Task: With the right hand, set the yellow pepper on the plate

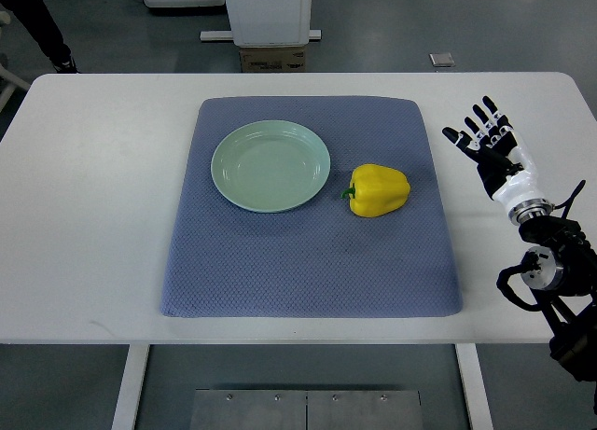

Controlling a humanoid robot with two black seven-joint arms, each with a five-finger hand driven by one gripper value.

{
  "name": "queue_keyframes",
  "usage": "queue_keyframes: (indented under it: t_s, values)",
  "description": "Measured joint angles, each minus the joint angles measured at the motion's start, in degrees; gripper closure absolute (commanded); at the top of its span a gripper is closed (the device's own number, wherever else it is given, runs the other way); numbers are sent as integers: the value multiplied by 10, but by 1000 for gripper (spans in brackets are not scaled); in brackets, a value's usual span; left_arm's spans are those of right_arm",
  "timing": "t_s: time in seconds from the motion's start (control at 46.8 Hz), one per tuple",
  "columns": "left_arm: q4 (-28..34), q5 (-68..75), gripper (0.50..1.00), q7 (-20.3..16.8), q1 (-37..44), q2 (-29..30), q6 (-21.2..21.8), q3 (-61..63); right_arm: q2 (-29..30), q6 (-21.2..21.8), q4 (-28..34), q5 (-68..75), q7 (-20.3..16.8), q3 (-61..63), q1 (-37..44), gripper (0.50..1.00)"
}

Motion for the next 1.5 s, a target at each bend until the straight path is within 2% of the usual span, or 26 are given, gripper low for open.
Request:
queue_keyframes:
  t_s: [1.496]
  values:
    - [0,0,500,0,1,0,0,0,-14,6,3,15,4,0,14,500]
